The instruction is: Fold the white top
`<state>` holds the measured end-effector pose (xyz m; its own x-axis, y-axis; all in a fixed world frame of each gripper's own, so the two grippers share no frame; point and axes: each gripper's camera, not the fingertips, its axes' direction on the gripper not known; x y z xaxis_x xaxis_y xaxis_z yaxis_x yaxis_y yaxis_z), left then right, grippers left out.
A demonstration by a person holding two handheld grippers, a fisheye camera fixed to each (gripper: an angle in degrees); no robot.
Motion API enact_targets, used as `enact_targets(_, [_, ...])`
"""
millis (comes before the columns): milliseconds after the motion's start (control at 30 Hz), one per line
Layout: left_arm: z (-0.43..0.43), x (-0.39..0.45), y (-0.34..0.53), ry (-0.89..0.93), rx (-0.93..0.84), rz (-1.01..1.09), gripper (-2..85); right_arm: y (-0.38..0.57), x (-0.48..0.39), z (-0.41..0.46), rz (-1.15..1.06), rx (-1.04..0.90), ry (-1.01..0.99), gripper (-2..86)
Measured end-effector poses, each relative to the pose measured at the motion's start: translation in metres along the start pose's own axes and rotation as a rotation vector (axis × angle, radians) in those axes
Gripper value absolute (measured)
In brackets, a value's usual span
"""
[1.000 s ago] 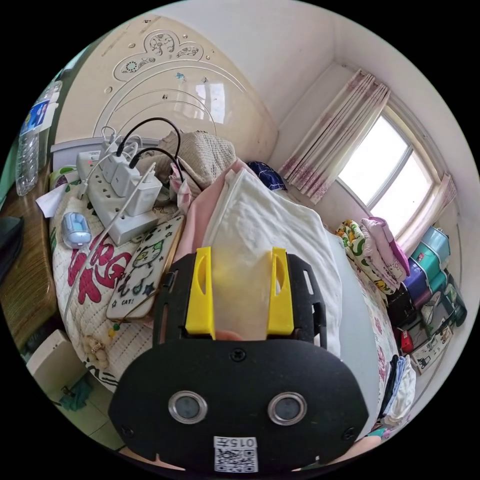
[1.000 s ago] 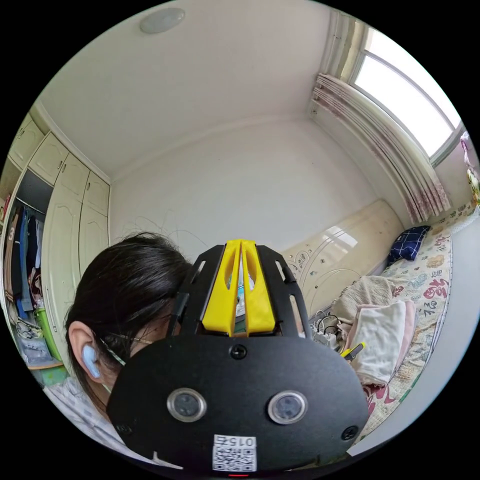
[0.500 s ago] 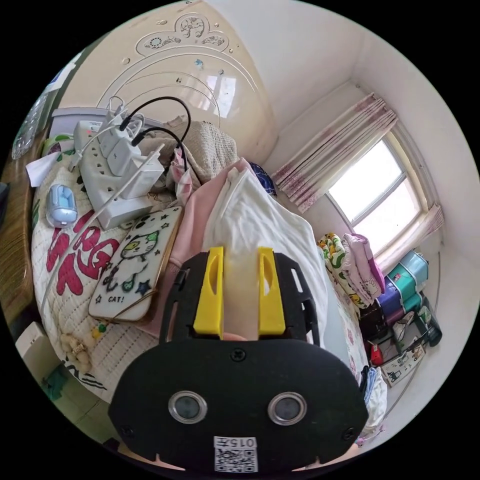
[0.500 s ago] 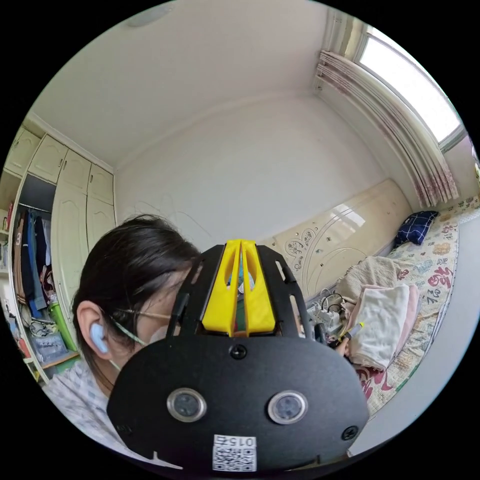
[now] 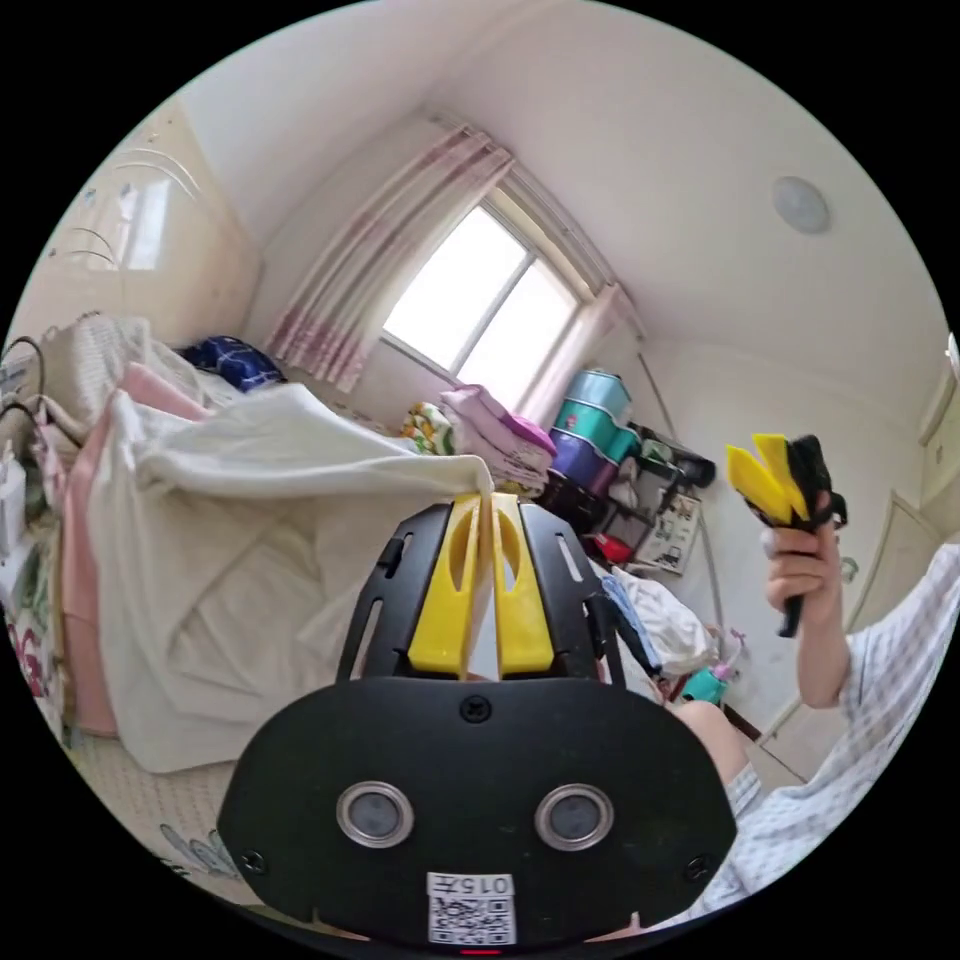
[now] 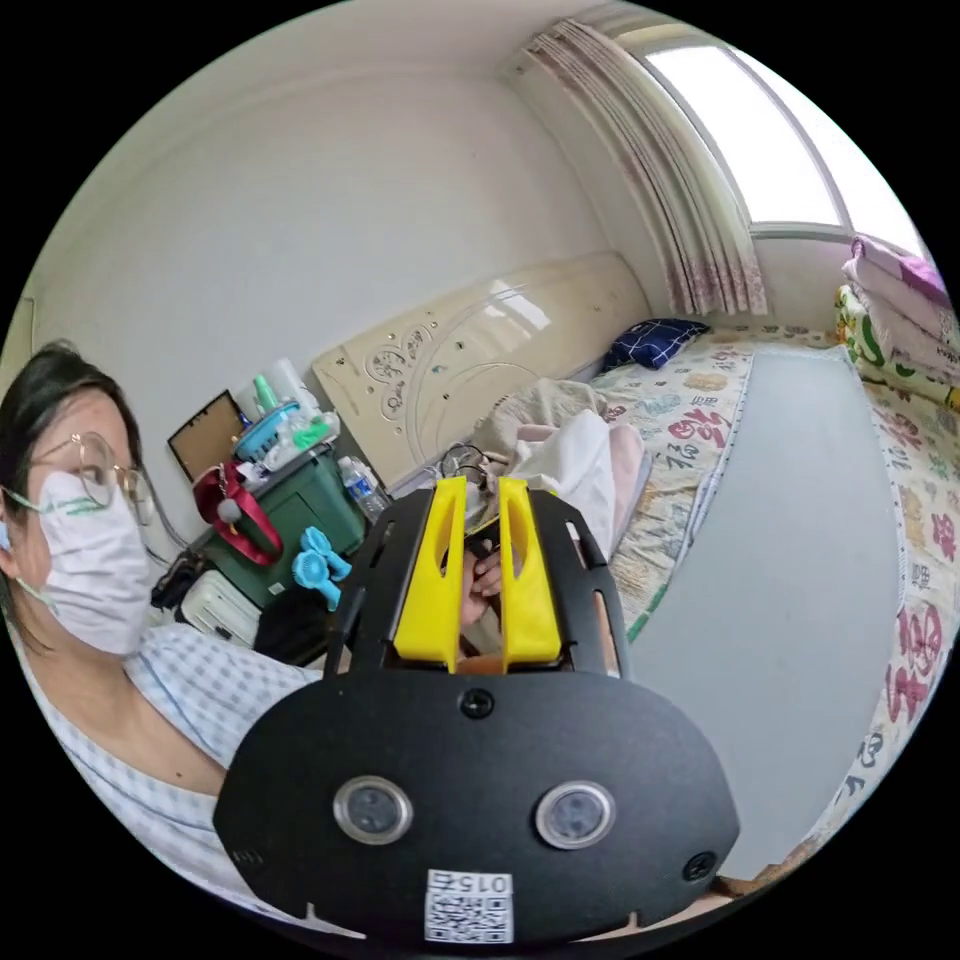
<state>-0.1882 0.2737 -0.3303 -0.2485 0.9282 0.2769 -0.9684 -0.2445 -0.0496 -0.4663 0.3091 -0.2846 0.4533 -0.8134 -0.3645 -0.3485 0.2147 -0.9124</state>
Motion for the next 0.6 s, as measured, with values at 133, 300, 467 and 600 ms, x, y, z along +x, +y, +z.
enact_targets(133, [0.055, 0.041, 0.019, 0.077, -0.150, 0.092, 0.4, 0.009, 0.032, 0.083, -0.119, -0.110, 0.105, 6.8])
enact_targets(300, [0.104, 0.067, 0.056, 0.015, -0.217, 0.157, 0.6, -0.004, 0.070, 0.167, -0.212, -0.203, 0.047, 6.4])
enact_targets(467, [0.108, 0.098, 0.077, -0.168, -0.156, 0.254, 3.3, -0.003, 0.085, 0.320, -0.360, -0.469, 0.128, 6.4])
enact_targets(600, [0.105, 0.114, 0.082, -0.155, -0.120, 0.316, 4.9, 0.006, 0.081, 0.418, -0.429, -0.572, 0.096, 8.5])
